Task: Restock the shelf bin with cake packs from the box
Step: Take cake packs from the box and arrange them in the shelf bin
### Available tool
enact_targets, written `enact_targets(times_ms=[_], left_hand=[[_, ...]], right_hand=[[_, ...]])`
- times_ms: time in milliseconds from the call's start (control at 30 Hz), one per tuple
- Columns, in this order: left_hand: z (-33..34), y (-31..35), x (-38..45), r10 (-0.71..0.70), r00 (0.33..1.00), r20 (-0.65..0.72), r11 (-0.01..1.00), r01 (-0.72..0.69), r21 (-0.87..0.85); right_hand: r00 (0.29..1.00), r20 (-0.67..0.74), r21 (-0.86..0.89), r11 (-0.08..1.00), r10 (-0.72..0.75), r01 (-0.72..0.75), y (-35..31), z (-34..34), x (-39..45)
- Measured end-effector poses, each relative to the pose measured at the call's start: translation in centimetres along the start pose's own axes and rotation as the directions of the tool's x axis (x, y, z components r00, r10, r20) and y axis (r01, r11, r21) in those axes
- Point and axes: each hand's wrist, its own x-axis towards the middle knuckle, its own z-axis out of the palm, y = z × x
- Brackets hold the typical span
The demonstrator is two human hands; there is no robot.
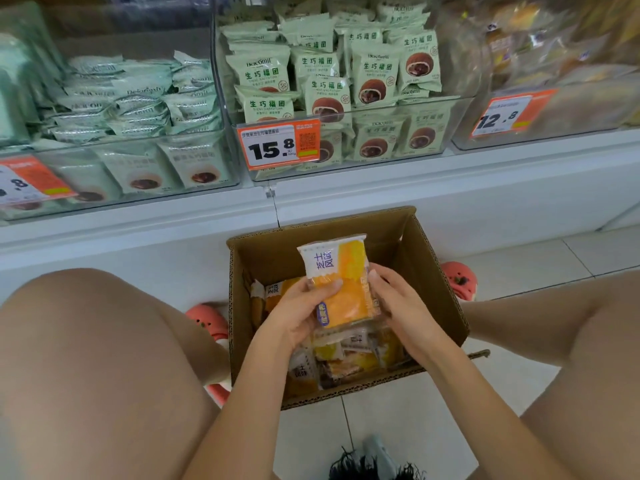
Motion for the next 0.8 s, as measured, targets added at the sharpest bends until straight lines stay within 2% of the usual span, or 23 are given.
enact_targets(times_ms=[67,133,200,267,333,400,467,500,600,667,733,800], left_hand=[[0.4,0.0,-0.2,0.02,1.0,-0.009,0.999,-0.02,-0.046],[0.9,0.1,-0.4,0.048,0.999,0.0,0.999,-0.048,-0.025],[1.3,0.3,-0.6,0.099,0.995,0.018,0.986,-0.101,0.129],[1.3,0.7,-0.7,0.178,0.983,0.043,0.901,-0.18,0.394],[1.2,1.5,-0.9,0.239,0.968,0.083,0.765,-0.24,0.598],[1.4,2.3,-1.5,0.269,0.953,0.14,0.685,-0.291,0.668],[1.6,3.3,-2.1,0.301,0.936,0.185,0.659,-0.344,0.669],[1.6,3.8,-2.3,0.305,0.929,0.209,0.642,-0.363,0.676],[1.6,5.1,-2.9,0.259,0.925,0.279,0.518,-0.377,0.768],[1.7,5.1,-3.2,0.202,0.928,0.313,0.466,-0.373,0.803],[2.0,5.1,-3.3,0.195,0.928,0.317,0.482,-0.372,0.793],[2.1,5.8,-3.7,0.256,0.926,0.279,0.554,-0.377,0.742]], right_hand=[[0.999,-0.025,-0.072,0.997,-0.02,0.018,0.2,0.3,0.1],[0.994,-0.097,-0.052,0.997,-0.058,0.053,1.0,0.4,0.2],[0.987,-0.159,0.092,0.995,-0.031,0.046,1.7,0.6,0.1],[0.984,-0.178,0.136,0.991,0.004,0.02,1.4,0.8,0.0],[0.97,-0.236,-0.07,0.996,-0.063,0.047,0.5,0.0,0.5],[0.94,-0.263,-0.339,0.933,-0.216,0.119,-0.9,-1.4,1.4],[0.918,-0.201,-0.475,0.853,-0.343,0.215,-2.6,-2.2,1.8],[0.914,-0.161,-0.481,0.838,-0.372,0.257,-3.6,-2.5,1.9],[0.95,0.061,-0.428,0.852,-0.305,0.301,-6.4,-3.0,1.5],[0.95,0.217,-0.53,0.79,-0.224,0.307,-7.8,-3.1,1.0],[0.946,0.249,-0.577,0.753,-0.208,0.317,-8.5,-3.1,0.8],[0.959,0.214,-0.524,0.806,-0.188,0.275,-9.2,-3.4,0.4]])
